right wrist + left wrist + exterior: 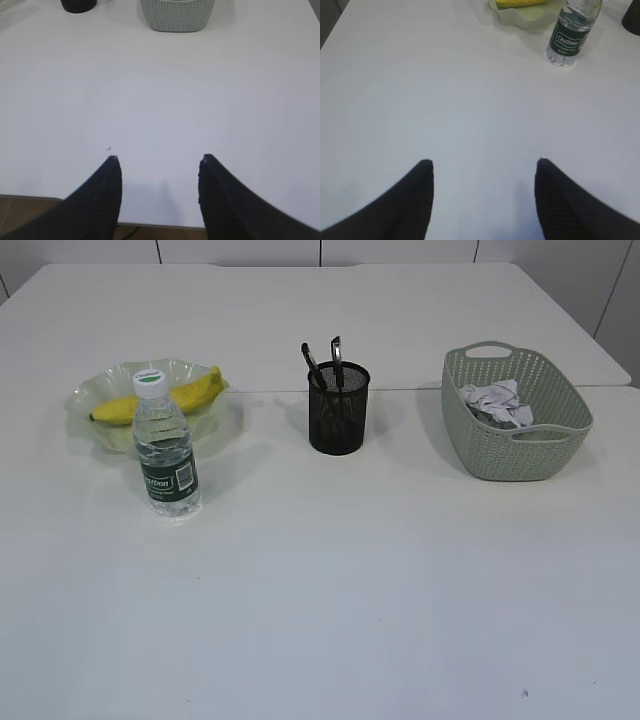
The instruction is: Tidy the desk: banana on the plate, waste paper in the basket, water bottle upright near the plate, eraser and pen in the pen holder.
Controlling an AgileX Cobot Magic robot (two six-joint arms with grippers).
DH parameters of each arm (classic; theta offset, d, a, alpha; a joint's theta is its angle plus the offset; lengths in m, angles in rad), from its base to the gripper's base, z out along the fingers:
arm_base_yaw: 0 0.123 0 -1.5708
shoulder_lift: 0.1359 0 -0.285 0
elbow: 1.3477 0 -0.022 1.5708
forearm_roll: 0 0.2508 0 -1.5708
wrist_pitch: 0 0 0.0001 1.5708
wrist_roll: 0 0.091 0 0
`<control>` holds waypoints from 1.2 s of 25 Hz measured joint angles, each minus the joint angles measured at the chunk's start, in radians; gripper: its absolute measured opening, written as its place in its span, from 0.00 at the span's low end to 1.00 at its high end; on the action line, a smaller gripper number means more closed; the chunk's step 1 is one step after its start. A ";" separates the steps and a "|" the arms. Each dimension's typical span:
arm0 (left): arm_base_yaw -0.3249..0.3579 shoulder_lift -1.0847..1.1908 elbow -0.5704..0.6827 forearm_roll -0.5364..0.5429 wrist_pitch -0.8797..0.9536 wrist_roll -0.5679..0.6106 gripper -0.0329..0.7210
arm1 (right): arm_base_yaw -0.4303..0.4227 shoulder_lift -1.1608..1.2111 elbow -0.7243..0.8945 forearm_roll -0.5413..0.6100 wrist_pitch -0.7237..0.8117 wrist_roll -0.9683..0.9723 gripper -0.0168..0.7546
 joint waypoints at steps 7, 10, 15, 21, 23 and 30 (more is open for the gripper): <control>0.000 0.000 0.000 0.000 0.000 0.000 0.64 | 0.000 0.000 0.000 0.000 0.000 -0.002 0.51; 0.000 0.000 0.000 0.000 0.000 0.000 0.61 | 0.000 -0.017 0.000 0.000 0.000 -0.002 0.51; 0.000 0.000 0.000 0.000 0.000 0.000 0.57 | 0.000 -0.063 0.000 0.002 0.000 -0.002 0.51; 0.000 0.000 0.000 0.000 -0.002 0.000 0.54 | 0.000 -0.063 0.000 0.002 0.000 -0.002 0.51; 0.000 0.000 0.002 0.000 -0.002 0.000 0.54 | 0.000 -0.063 0.000 0.002 0.000 -0.002 0.51; 0.000 0.000 0.002 0.000 -0.002 0.000 0.53 | 0.000 -0.063 0.000 0.002 0.000 -0.004 0.51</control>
